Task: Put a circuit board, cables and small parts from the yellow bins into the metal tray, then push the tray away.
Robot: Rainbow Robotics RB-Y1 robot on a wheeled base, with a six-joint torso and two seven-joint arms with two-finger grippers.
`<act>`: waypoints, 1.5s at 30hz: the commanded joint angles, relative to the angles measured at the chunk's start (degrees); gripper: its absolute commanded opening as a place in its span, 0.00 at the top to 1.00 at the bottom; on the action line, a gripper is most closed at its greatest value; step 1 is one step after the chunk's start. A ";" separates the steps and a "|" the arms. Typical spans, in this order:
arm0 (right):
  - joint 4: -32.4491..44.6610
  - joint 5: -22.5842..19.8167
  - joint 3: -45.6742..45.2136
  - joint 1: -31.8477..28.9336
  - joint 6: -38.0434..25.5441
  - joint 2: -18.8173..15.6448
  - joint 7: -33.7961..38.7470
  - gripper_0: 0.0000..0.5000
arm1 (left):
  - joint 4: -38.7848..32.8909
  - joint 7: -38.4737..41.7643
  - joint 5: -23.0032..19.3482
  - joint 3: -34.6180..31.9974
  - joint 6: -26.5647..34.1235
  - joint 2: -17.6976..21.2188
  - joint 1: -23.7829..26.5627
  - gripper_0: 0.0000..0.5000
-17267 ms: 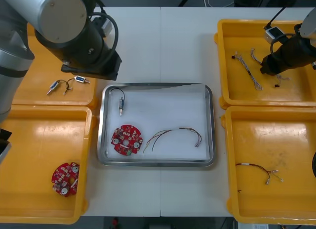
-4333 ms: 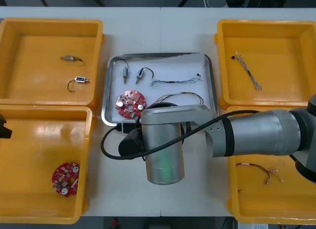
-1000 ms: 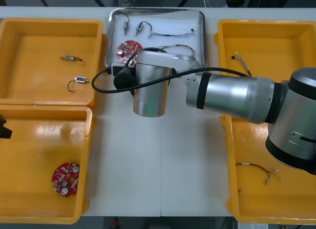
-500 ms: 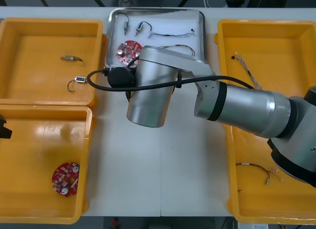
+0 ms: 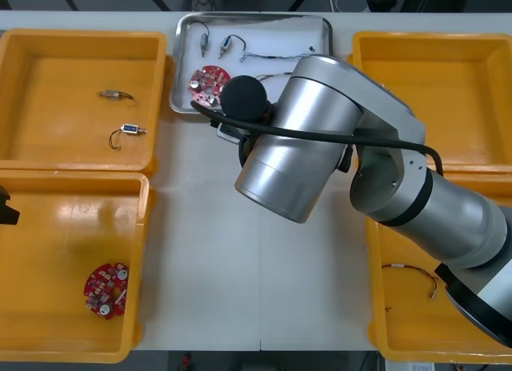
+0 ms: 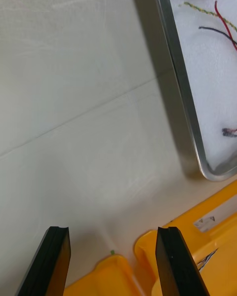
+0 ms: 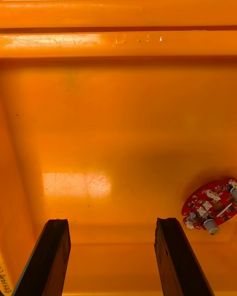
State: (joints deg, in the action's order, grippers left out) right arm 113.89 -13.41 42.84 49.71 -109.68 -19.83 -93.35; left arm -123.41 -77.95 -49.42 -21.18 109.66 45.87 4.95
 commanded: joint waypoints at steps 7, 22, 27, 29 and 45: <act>17.15 0.66 -8.56 -9.81 -0.32 -8.12 3.26 0.00 | -1.39 -4.94 -0.15 -1.41 0.34 2.29 -0.73 0.00; 26.12 0.58 -22.45 -23.78 -0.32 -13.48 6.60 0.00 | -1.39 -4.94 -0.15 -1.41 0.34 2.29 -0.73 0.00; 27.61 0.40 -29.48 -29.41 -0.32 -13.83 8.09 0.00 | -1.39 -4.94 -0.15 -1.41 0.34 2.29 -0.73 0.00; 27.79 -0.65 -32.12 -31.25 -0.32 -14.09 8.62 0.00 | -1.39 -4.94 -0.15 -1.41 0.34 2.29 -0.73 0.00; 27.87 -17.71 -58.92 -45.40 -0.32 -14.88 12.13 0.00 | -1.39 -4.94 -0.15 -1.41 0.34 2.29 -0.73 0.00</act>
State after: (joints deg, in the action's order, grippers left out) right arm 139.69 -29.57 -11.82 7.22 -109.82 -32.71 -84.09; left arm -123.43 -77.95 -49.42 -21.18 109.66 45.88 4.92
